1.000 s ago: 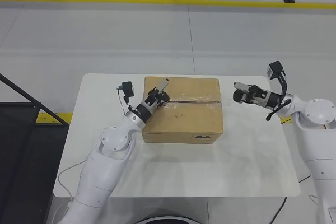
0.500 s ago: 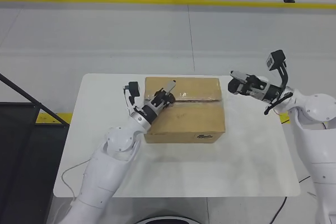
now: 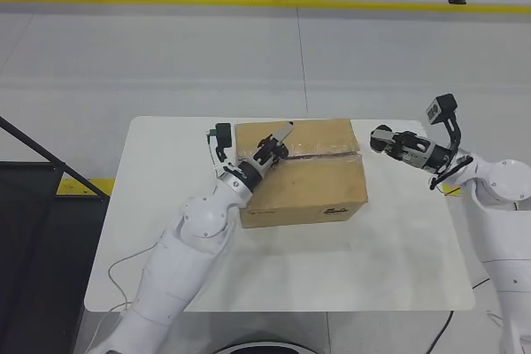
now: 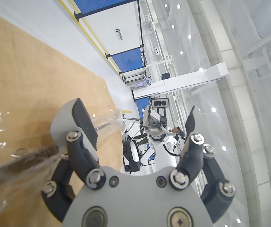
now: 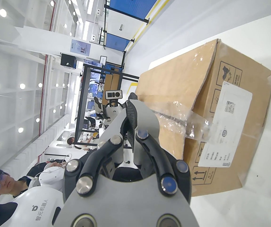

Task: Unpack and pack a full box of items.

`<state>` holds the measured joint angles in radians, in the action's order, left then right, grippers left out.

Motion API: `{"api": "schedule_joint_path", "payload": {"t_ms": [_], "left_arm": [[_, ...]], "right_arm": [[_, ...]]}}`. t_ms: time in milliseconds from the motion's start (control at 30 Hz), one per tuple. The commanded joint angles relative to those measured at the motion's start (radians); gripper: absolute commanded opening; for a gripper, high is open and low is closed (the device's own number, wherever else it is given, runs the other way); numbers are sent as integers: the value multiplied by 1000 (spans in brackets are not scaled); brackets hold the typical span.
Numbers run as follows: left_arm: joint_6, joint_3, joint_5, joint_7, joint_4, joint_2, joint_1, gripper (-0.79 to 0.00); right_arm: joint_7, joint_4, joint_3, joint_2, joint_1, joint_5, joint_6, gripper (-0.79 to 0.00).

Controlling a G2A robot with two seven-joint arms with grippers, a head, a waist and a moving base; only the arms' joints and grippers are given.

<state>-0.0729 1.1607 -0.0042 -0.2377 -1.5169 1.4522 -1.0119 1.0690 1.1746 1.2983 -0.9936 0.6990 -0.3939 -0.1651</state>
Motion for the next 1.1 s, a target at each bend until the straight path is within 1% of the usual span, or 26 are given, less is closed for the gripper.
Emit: {"api": "schedule_joint_path", "payload": {"t_ms": [0,100,200,333,433,600,767,933,1067], "left_arm": [[0,15,0,3,-21,-3,-18,0],[-18,50,-15,5,-70,-9,-60,0],[-46,104,-17,15,-130,-19,-117,0],[-88,190,-29,35,-201,-32,-203,0],[-115,252,-43,43,-225,-40,-260,0],[-149,322,-77,23,-224,-51,-323,0],[-175,351,-92,2,-201,-57,-354,0],[-194,368,-109,-15,-184,-62,-368,0],[-201,379,-117,-30,-179,-66,-376,0]], "right_arm": [[4,8,-19,-3,-15,20,19,-785],[4,25,-66,-11,-53,52,72,-785],[3,47,-138,-26,-105,93,135,-785],[-5,58,-249,-57,-174,121,195,-785],[-16,48,-336,-85,-224,139,236,-785],[-53,-17,-462,-139,-301,128,284,-785],[-76,-102,-556,-194,-365,105,304,-785],[-75,-166,-614,-234,-404,103,311,-785],[-65,-204,-639,-253,-417,113,316,-785]]}}
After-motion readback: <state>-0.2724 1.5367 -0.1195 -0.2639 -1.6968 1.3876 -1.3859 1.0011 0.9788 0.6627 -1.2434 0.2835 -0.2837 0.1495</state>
